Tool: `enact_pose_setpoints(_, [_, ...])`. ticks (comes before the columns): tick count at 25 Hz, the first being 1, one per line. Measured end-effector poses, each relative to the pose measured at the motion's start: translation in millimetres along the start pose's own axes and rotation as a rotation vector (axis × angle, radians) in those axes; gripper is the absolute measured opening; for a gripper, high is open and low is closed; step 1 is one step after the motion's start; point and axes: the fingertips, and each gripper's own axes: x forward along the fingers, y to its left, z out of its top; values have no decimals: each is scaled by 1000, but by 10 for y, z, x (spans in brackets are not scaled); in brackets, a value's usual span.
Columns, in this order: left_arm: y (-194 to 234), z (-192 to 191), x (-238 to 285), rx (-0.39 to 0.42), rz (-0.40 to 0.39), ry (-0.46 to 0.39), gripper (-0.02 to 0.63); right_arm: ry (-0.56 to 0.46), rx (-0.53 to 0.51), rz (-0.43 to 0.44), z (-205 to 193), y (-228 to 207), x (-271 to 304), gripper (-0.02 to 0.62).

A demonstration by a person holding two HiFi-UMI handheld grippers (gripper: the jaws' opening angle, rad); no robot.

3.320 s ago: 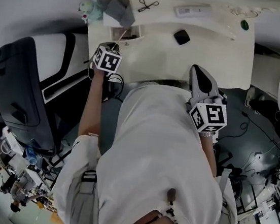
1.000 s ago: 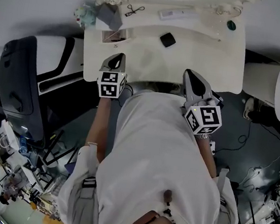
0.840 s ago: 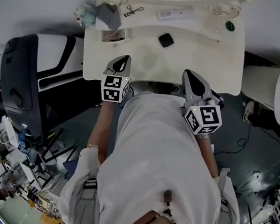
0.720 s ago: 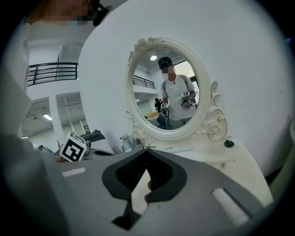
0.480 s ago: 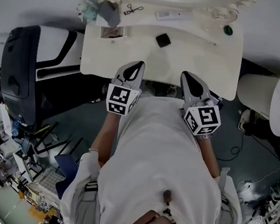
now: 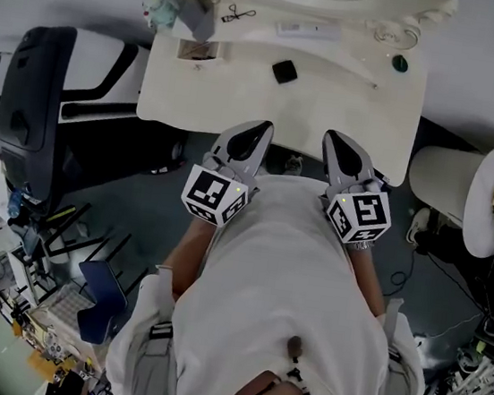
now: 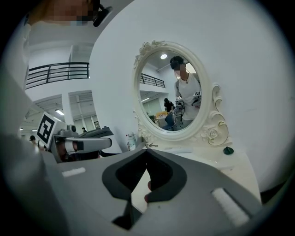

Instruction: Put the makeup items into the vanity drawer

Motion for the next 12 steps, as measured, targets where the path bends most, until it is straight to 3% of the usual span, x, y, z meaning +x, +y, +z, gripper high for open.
enact_pose_setpoints(8, [-509, -4, 41, 12, -138, -86, 6, 13, -41, 47, -60, 63, -75, 8])
enact_pose_setpoints(12, [-614, -52, 42, 25, -157, -81, 6, 17, -40, 47, -82, 39, -107, 8])
